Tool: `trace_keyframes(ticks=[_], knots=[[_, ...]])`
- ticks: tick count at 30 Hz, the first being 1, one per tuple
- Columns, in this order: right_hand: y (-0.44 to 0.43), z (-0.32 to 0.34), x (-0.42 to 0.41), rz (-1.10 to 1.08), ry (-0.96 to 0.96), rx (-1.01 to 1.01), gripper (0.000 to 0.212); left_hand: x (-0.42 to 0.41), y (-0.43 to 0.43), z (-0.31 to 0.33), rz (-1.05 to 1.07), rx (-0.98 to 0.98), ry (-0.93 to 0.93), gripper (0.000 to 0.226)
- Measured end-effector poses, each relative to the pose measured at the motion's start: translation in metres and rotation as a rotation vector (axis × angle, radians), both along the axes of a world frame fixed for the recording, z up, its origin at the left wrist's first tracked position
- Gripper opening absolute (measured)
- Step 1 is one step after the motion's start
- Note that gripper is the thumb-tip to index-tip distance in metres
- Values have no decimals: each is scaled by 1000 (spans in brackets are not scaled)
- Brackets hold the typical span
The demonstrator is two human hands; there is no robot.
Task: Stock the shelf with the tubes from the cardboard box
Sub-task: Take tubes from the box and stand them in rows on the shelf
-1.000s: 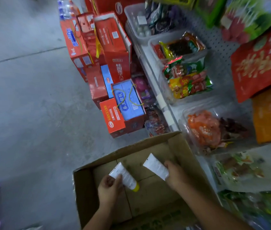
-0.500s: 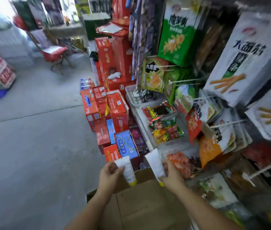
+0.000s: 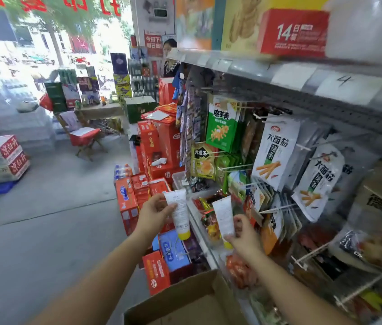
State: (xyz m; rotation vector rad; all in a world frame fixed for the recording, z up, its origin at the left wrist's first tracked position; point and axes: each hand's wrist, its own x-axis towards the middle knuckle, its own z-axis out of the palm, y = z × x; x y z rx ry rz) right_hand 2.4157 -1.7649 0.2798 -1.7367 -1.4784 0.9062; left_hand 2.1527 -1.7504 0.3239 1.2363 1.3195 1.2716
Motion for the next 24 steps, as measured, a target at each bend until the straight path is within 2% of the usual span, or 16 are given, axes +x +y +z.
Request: trace_keyframes(ticks=[10, 17, 24], knots=[[-58, 87, 20, -231, -38, 97, 48, 42, -5, 81, -238, 129, 5, 19], [-137, 138, 73, -436, -101, 174, 50, 118, -33, 122, -437, 208, -17, 19], [-239, 164, 122, -599, -126, 211, 49, 206, -102, 151, -604, 246, -57, 15]])
